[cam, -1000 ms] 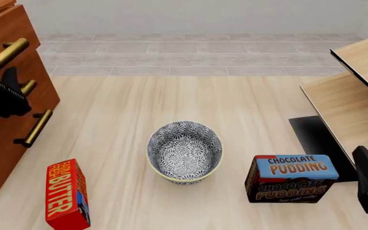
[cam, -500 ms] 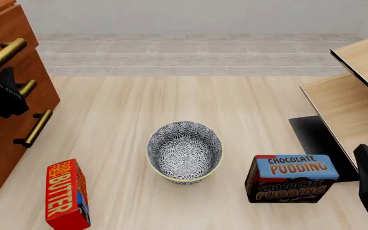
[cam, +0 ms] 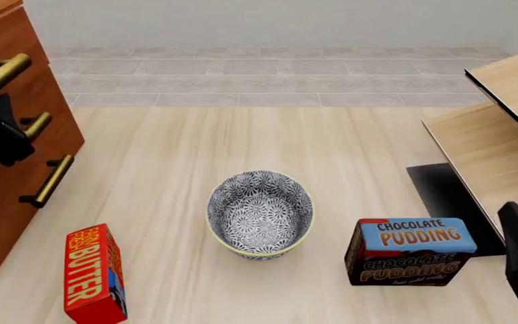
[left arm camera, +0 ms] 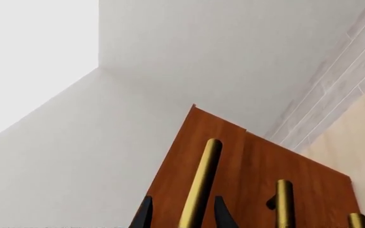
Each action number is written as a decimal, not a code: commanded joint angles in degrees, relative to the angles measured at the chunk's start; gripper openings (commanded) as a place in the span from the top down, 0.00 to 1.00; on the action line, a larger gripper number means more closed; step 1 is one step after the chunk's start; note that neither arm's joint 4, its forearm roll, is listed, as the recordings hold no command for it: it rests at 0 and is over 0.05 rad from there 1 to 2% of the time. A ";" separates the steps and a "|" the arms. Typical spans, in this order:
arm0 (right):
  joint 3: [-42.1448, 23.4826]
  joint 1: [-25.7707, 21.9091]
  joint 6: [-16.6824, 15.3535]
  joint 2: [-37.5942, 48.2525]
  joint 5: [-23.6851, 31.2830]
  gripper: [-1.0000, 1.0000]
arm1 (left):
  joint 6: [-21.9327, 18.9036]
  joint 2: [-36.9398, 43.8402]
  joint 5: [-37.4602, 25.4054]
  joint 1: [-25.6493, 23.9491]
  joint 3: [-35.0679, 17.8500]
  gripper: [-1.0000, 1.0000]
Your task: Close the top drawer of the cabinet.
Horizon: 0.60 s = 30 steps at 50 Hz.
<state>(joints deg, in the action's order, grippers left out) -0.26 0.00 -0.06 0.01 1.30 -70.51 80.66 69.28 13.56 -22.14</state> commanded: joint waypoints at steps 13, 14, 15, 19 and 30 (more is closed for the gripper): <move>0.04 -0.24 -0.15 0.00 0.25 0.00 | 0.26 -0.08 0.61 2.76 -0.48 0.00; 0.02 -0.23 -0.19 0.00 0.25 0.00 | 0.19 -0.10 0.61 2.91 -0.56 0.00; 0.03 -0.22 -0.27 0.00 0.18 0.00 | 0.24 -0.09 0.61 2.98 -0.51 0.00; -0.11 -0.19 -0.52 0.00 -0.16 0.00 | 0.35 0.06 0.61 3.35 -0.73 0.00; -0.35 -0.16 -0.78 0.00 0.02 0.00 | 0.59 0.22 0.61 4.43 -0.97 0.00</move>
<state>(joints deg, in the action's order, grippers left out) -0.39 -0.15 -0.59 0.01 1.26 -70.13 81.08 69.14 15.41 -22.87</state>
